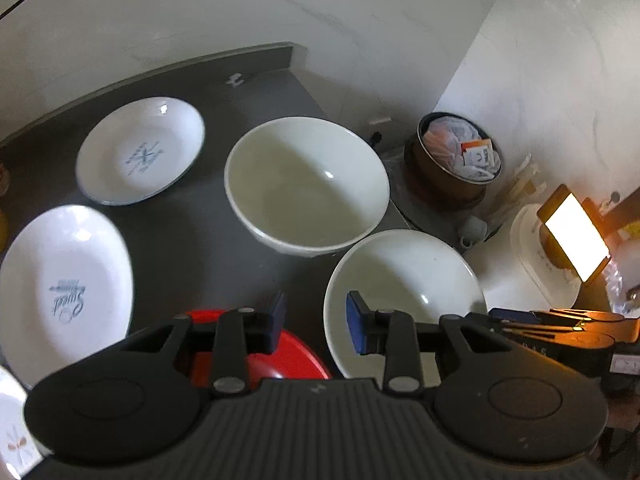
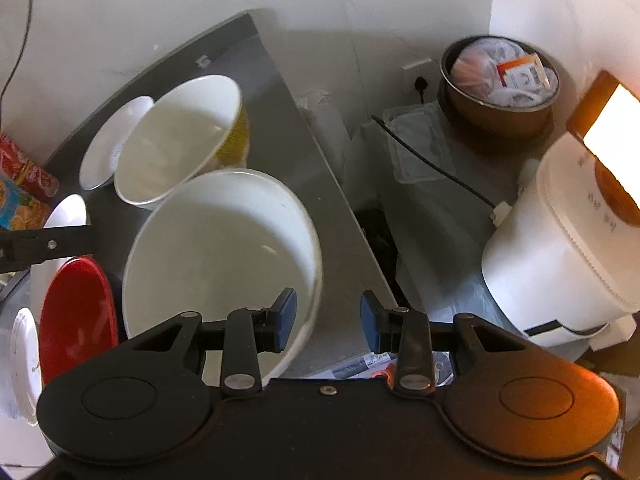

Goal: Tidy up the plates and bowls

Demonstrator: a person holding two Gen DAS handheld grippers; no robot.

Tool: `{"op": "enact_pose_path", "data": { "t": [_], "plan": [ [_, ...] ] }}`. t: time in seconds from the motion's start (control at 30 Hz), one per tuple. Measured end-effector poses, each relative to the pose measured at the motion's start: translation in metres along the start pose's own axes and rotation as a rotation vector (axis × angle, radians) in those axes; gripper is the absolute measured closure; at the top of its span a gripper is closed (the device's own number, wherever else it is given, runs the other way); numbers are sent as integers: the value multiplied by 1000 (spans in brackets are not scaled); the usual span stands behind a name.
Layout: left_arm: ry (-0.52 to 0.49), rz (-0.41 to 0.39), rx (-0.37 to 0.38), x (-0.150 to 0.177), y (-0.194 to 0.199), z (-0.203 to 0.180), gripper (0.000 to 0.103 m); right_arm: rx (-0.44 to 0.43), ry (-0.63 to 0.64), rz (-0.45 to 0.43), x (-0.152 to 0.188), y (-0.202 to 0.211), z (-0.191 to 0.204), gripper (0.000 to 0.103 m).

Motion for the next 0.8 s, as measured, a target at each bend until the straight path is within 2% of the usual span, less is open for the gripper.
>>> {"op": "enact_pose_path", "data": {
  "t": [0.17, 0.3, 0.37, 0.43, 0.53, 0.8],
  "plan": [
    [-22, 62, 15, -2, -30, -18, 71, -12, -1, 7, 0, 0, -2, 70],
    [1, 133, 13, 2, -53, -22, 79, -26, 10, 9, -2, 0, 3, 84],
    [-11, 128, 10, 3, -57, -23, 81, -42, 15, 4, -3, 0, 6, 93],
    [0, 136, -11, 3, -62, -21, 91, -27, 20, 3, -3, 1, 8, 93],
    [13, 137, -28, 3, -63, -18, 96, -21, 15, -23, -3, 6, 7, 94],
    [19, 86, 1, -4, -40, -24, 97, -27, 53, -94, -19, 39, 9, 94]
  ]
}}
Point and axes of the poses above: each gripper's, at about its wrist camera, not at the fingertips, and y roughly against the way its jaws point, z to its left, x to its underside, the point moved 4 cm from there along -y, roughly the way its jaws point, and after that the axes turned 12 degrees about y, right-handed, at the moved point
